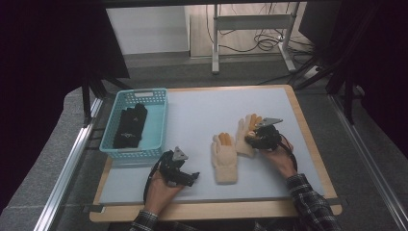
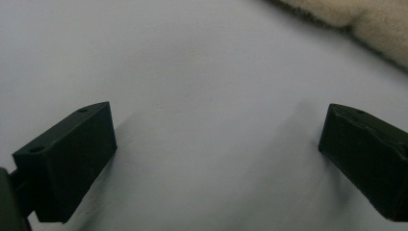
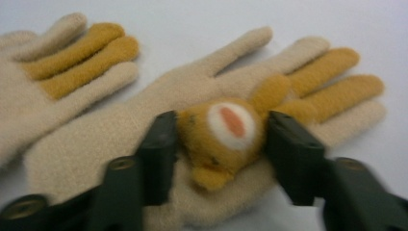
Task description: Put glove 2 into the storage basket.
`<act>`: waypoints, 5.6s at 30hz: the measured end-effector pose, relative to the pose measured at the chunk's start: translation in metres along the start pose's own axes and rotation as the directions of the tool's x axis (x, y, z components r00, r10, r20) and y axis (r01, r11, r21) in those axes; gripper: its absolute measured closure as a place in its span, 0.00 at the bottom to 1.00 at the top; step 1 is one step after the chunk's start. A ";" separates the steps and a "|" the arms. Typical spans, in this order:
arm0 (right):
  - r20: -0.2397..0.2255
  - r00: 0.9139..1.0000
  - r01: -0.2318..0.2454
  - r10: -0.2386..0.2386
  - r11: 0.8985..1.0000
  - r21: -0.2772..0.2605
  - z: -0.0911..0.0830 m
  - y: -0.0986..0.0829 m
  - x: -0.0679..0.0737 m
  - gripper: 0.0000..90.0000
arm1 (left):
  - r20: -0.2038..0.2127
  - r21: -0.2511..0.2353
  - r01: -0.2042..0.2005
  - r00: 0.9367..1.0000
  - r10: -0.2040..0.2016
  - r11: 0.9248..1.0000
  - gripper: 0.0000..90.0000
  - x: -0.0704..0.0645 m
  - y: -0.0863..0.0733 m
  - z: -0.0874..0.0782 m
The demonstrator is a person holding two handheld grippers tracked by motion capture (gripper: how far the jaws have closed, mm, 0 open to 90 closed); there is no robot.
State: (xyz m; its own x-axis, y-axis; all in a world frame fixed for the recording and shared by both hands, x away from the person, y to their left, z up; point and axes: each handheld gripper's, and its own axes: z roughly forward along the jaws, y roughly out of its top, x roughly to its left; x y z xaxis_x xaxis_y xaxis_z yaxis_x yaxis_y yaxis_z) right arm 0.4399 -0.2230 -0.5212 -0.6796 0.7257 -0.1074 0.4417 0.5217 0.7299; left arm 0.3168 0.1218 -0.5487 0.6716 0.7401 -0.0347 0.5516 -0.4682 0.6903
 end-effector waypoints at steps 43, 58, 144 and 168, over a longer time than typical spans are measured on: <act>-0.388 0.887 0.210 -0.250 0.967 -0.145 -0.050 0.033 0.076 0.69 | -0.001 0.001 0.001 1.000 -0.001 1.000 0.00 0.000 0.000 0.000; -0.351 0.917 0.157 -0.190 0.980 -0.122 -0.039 0.023 0.063 0.46 | 0.002 0.001 0.000 1.000 0.000 1.000 0.00 0.001 0.000 0.000; 0.002 0.997 -0.075 0.075 0.997 0.012 -0.059 -0.065 0.021 0.19 | -0.059 -0.004 0.085 0.995 -0.085 0.996 0.00 0.029 -0.025 -0.022; 0.006 0.997 -0.075 0.075 0.997 0.009 -0.059 -0.065 0.021 0.19 | 0.086 -0.043 0.022 0.996 -0.018 0.999 0.03 -0.001 0.051 -0.025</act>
State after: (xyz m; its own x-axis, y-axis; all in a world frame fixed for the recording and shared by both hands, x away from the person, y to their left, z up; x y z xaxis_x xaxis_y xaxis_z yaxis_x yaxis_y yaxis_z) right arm 0.3623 -0.2682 -0.5309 -0.6411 0.7654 -0.0559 0.4971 0.4696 0.7296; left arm 0.3319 0.1093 -0.4959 0.7016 0.7041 -0.1096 0.5445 -0.4304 0.7200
